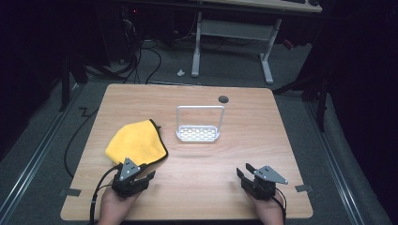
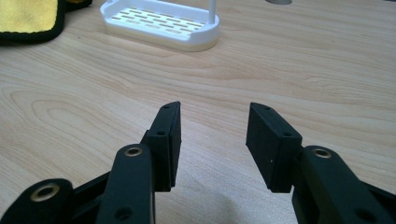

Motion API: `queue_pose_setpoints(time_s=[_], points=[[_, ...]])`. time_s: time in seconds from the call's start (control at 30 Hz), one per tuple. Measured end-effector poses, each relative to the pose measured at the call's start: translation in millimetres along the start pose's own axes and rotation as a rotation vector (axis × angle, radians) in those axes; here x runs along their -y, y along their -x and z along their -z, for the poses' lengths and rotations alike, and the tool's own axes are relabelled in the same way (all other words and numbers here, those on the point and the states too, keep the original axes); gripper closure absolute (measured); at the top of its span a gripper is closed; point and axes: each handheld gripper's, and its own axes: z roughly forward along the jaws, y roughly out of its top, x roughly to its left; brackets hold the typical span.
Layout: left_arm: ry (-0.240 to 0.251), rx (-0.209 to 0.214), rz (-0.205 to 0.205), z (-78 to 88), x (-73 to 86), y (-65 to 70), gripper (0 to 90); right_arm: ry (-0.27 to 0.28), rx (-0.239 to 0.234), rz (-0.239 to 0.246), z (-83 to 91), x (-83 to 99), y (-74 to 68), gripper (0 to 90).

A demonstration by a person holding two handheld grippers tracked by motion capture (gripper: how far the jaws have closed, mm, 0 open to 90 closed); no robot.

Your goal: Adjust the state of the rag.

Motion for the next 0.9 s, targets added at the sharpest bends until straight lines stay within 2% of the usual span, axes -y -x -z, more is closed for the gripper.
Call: queue_pose_setpoints(time_s=[0.07, 0.1, 0.13, 0.2, 0.23, 0.27, 0.47, 0.5, 0.53, 0.67, 0.77, 0.83, 0.9], points=[[-0.009, -0.035, -0.017, -5.1, -6.8, -1.7, 48.2, 0.002, -0.003, 0.006, -0.1, -0.3, 0.1, 55.8], [-0.018, -0.037, -0.02, -8.8, -9.8, -2.5, 46.3, 0.002, -0.005, 0.006, -0.4, -0.5, 0.1, 55.8], [-0.031, -0.06, -0.038, -13.4, -12.1, -2.3, 45.1, 0.001, -0.006, 0.004, -0.6, -0.6, 0.0, 55.8], [-0.086, -0.147, -0.111, -24.4, -16.2, 1.9, 42.9, 0.001, -0.006, 0.002, -0.7, -0.7, 0.6, 55.7], [-0.1, -0.175, -0.133, -29.1, -16.7, 3.5, 42.0, 0.002, -0.008, -0.004, -0.2, -0.6, 1.0, 55.7], [-0.109, -0.181, -0.137, -32.1, -16.7, 3.4, 42.0, 0.002, -0.007, -0.003, 0.0, -0.5, 1.1, 55.8], [-0.152, -0.195, -0.12, -43.1, -12.8, -0.2, 42.6, 0.008, -0.009, -0.008, 0.7, -0.7, 1.6, 55.8], [-0.156, -0.197, -0.124, -43.1, -12.4, 0.0, 48.3, 0.005, -0.011, -0.01, 0.5, -0.7, 1.7, 55.8], [-0.161, -0.193, -0.124, -43.3, -11.8, 0.1, 48.3, 0.005, -0.011, -0.01, 0.5, -0.7, 1.7, 55.8], [-0.166, -0.167, -0.118, -42.4, -10.1, -0.6, 69.9, 0.008, -0.014, -0.006, 0.3, -1.0, 1.3, 55.9], [-0.149, -0.162, -0.108, -39.8, -10.2, -2.3, 82.9, 0.005, -0.012, -0.012, 0.6, -1.0, 0.3, 56.0], [-0.137, -0.155, -0.099, -37.6, -11.1, -2.4, 85.8, 0.004, -0.012, -0.013, 0.6, -0.8, 0.2, 56.0], [-0.115, -0.13, -0.078, -33.8, -13.0, -1.3, 86.9, 0.005, -0.013, -0.012, 0.4, -0.8, 0.4, 56.0]])
